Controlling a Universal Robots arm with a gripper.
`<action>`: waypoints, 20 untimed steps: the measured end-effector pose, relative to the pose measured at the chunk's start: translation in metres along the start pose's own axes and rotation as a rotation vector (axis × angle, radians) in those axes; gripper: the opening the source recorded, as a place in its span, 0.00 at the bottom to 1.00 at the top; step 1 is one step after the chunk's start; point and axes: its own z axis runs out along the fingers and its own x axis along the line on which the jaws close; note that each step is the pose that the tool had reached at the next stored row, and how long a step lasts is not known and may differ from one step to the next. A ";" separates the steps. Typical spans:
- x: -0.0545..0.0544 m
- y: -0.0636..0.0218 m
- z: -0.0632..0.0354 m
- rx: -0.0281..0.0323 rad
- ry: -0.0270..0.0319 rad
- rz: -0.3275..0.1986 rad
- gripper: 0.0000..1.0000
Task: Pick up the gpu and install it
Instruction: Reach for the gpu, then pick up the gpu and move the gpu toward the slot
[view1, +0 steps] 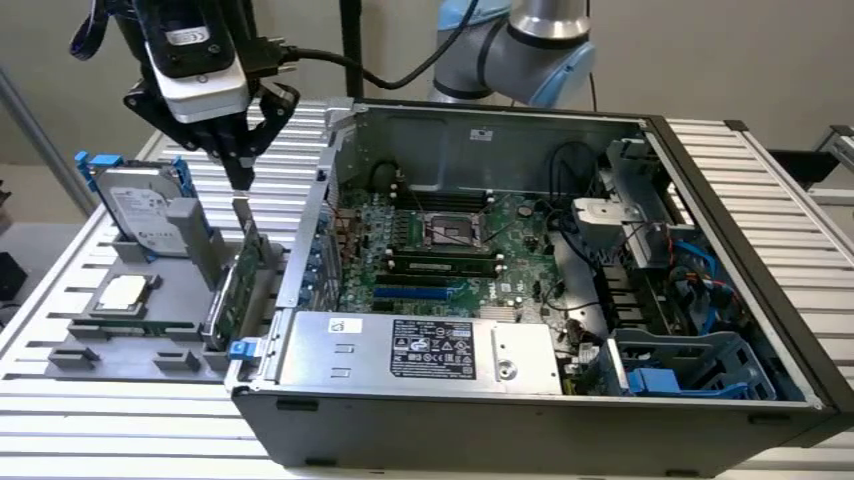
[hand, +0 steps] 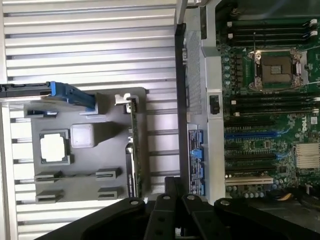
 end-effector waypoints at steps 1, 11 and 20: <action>0.004 -0.0006 0.0009 0.0002 0.0000 0.000 0.00; 0.048 -0.0036 0.0150 0.0040 -0.0003 0.000 0.00; 0.048 -0.0036 0.0150 0.0040 -0.0003 0.000 0.00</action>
